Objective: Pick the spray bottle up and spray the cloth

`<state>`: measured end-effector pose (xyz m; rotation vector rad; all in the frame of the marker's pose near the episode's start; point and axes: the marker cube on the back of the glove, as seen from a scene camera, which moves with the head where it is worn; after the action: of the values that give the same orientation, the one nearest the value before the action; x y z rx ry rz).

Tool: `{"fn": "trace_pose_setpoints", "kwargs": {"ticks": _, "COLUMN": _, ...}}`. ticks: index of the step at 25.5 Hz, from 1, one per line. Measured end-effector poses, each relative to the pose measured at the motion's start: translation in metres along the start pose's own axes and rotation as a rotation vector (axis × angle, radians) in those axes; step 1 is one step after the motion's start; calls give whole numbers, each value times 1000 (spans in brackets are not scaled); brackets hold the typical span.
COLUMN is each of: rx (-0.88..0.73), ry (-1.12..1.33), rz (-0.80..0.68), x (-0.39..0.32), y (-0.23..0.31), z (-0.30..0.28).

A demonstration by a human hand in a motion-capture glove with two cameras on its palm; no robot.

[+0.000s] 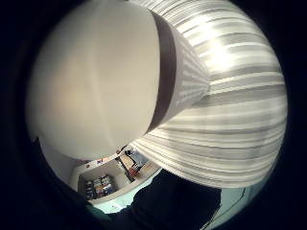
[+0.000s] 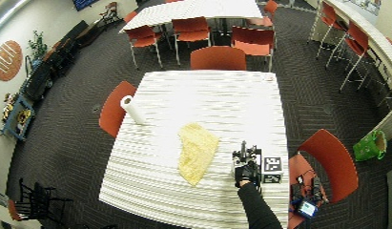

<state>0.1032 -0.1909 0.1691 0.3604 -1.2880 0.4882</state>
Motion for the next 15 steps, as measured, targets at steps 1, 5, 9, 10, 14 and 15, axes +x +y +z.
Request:
{"fn": "trace_pose_setpoints", "kwargs": {"ticks": 1, "rx": 0, "ry": -1, "rz": 0, "x": 0, "y": 0, "z": 0}}
{"fn": "trace_pose_setpoints", "kwargs": {"ticks": 5, "rx": -7, "ry": 6, "rz": 4, "x": 2, "y": 3, "z": 1}}
{"fn": "trace_pose_setpoints", "kwargs": {"ticks": 9, "rx": -17, "ry": 32, "rz": 22, "x": 5, "y": 7, "z": 2}}
{"fn": "trace_pose_setpoints", "kwargs": {"ticks": 10, "rx": -18, "ry": 39, "rz": 28, "x": 2, "y": 8, "z": 2}}
{"fn": "trace_pose_setpoints", "kwargs": {"ticks": 14, "rx": -38, "ry": 61, "rz": 30, "x": -24, "y": 8, "z": 1}}
{"fn": "trace_pose_setpoints", "kwargs": {"ticks": 15, "rx": -46, "ry": 62, "rz": 26, "x": -34, "y": 7, "z": 0}}
